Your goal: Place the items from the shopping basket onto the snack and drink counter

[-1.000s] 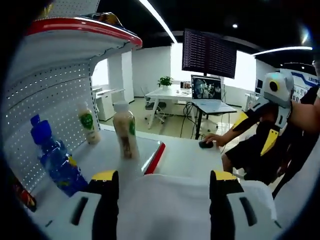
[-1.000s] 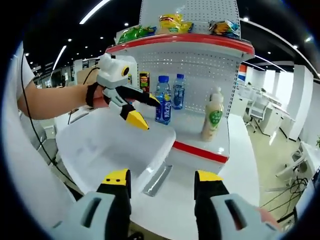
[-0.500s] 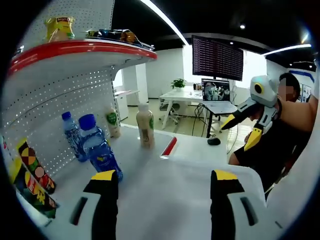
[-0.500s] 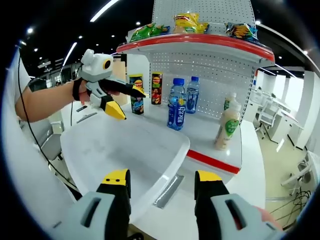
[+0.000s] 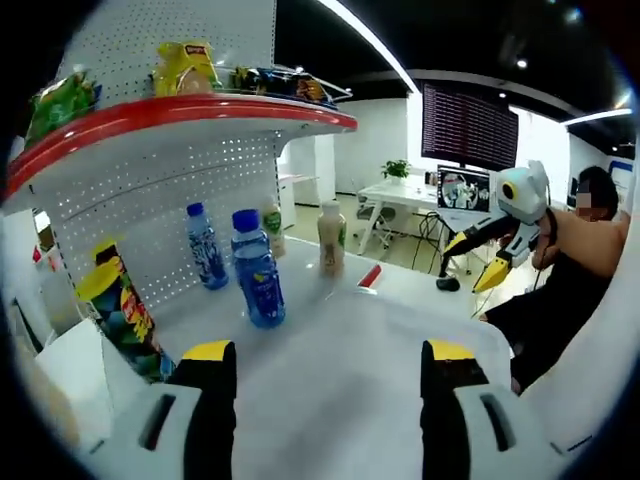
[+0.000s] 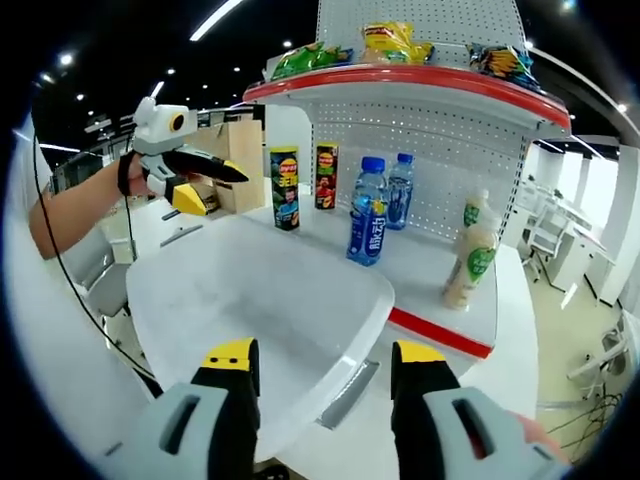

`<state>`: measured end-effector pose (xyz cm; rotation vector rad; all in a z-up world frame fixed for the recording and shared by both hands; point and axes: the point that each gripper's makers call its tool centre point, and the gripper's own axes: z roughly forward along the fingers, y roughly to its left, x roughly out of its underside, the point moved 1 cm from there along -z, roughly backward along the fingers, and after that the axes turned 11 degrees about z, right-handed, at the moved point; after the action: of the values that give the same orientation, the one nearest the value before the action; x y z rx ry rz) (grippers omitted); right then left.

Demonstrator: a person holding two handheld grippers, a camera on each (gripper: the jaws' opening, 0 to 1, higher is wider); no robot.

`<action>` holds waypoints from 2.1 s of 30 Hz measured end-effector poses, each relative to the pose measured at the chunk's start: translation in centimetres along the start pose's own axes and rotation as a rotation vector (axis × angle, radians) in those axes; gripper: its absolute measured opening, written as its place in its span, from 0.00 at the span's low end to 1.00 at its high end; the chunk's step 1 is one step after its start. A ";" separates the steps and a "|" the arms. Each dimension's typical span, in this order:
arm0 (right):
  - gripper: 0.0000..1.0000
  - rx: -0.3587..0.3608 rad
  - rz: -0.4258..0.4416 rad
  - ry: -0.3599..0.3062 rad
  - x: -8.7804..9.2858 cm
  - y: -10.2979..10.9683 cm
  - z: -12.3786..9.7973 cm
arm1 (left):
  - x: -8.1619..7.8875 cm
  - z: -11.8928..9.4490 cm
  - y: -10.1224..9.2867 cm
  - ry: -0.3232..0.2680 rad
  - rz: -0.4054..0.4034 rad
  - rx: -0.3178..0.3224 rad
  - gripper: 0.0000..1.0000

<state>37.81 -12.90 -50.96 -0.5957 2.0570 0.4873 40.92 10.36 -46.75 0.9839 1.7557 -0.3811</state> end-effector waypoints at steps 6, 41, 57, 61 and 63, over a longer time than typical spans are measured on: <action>0.52 0.011 0.006 0.027 -0.2 -0.1 0.3 | 1.1 -2.7 1.1 0.041 0.019 -0.075 0.75; 0.53 0.122 -0.017 -0.017 -3.5 0.6 -4.2 | 0.8 -10.3 1.1 0.048 0.008 -0.236 0.72; 0.53 0.120 -0.023 -0.022 -3.5 0.3 -4.6 | 0.9 -10.3 0.9 0.092 0.018 -0.235 0.72; 0.53 0.120 -0.025 -0.019 -3.5 0.3 -4.6 | 0.8 -10.3 1.2 0.098 0.033 -0.238 0.71; 0.53 0.118 -0.029 -0.018 -3.5 0.3 -4.7 | 0.7 -10.3 1.1 0.097 0.031 -0.234 0.71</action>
<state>36.17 -14.39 -45.55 -0.5478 2.0419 0.3501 35.19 18.18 -42.98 0.8720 1.8228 -0.1064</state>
